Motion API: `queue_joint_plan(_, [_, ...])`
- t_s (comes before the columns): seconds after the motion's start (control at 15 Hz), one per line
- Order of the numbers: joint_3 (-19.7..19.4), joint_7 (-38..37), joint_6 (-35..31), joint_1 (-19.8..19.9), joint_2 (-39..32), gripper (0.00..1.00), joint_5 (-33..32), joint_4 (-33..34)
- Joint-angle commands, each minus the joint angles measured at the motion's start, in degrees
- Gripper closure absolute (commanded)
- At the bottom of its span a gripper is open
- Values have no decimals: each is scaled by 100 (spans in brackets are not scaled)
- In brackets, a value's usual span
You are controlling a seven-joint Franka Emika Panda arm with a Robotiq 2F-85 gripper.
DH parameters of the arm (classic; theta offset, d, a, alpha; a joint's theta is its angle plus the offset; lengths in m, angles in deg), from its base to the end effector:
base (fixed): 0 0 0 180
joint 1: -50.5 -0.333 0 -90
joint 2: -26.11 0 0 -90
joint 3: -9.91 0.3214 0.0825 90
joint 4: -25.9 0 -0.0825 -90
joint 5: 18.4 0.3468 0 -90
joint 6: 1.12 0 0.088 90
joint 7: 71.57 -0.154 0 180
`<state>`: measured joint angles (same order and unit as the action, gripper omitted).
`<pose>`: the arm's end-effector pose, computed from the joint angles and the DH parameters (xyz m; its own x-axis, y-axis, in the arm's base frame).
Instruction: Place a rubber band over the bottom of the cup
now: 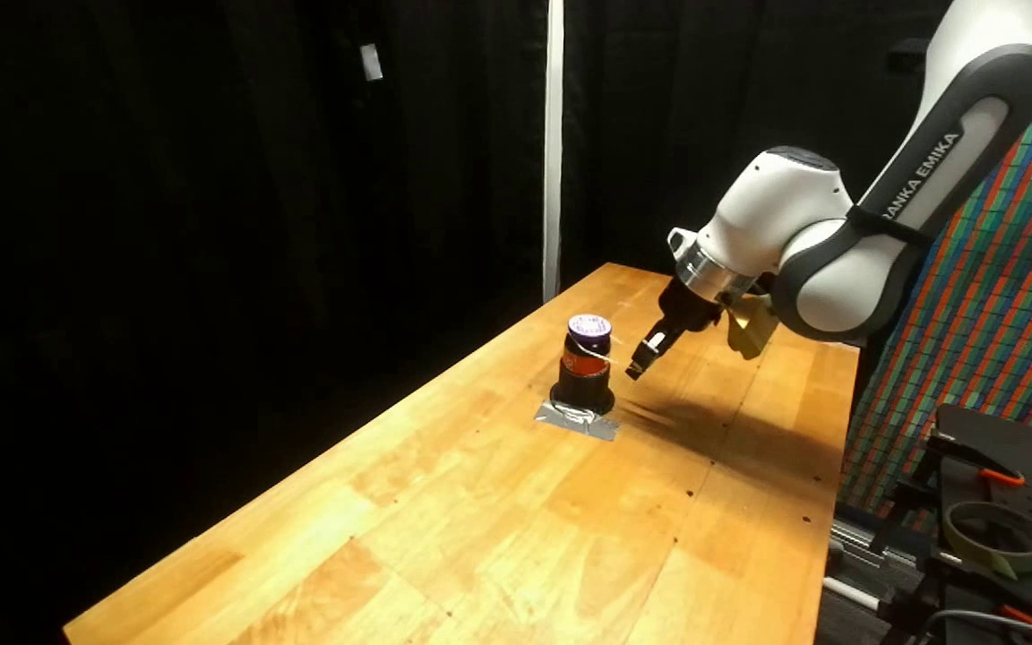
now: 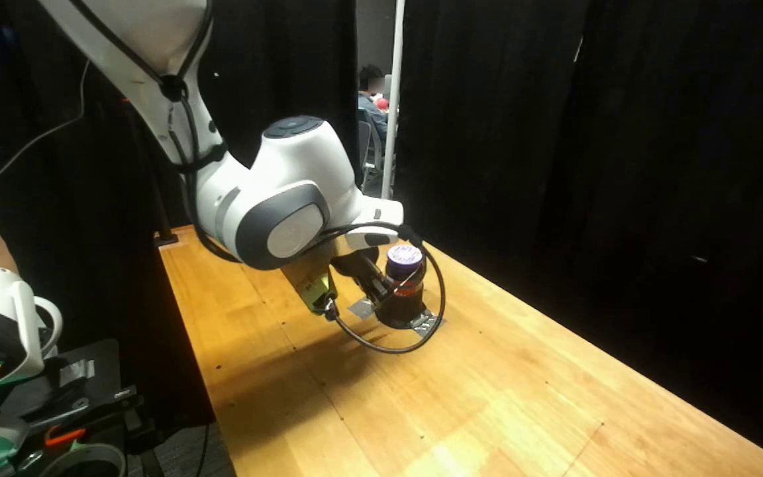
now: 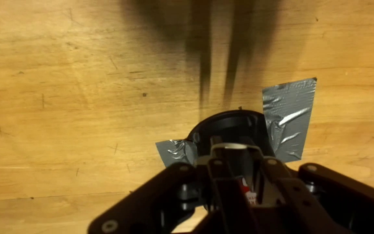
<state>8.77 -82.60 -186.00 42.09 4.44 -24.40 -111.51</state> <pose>0.5363 0.0789 0.2062 0.9008 0.0306 0.4331 0.0527 -0.9979 -0.0389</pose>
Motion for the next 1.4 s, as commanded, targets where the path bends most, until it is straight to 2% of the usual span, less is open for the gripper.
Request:
queue_joint_plan(0.0, [273, 124, -1552, 183, 241, 96, 468, -878])
queue_joint_plan(0.07, [405, 77, -2030, 287, 191, 98, 526, -1007])
queue_joint_plan(0.2, [578, -9, -2956, 432, 65, 94, 501, -1247])
queue_joint_plan(0.47, [672, 44, -4459, 544, -253, 93, 356, -1577])
queue_joint_plan(0.87, [698, 79, -6223, 535, -887, 92, 209, -1724])
queue_joint_plan(0.93, [723, -4, -5679, 568, -488, 93, 168, -1503])
queue_joint_plan(1.07, [740, -24, -5676, 576, -512, 93, 147, -1357])
queue_joint_plan(1.2, [749, -3, -5976, 568, -613, 93, 131, -1341])
queue_joint_plan(1.27, [770, -54, -5658, 581, -366, 93, 117, -1205])
queue_joint_plan(1.33, [782, -62, -5670, 580, -348, 93, 102, -1211])
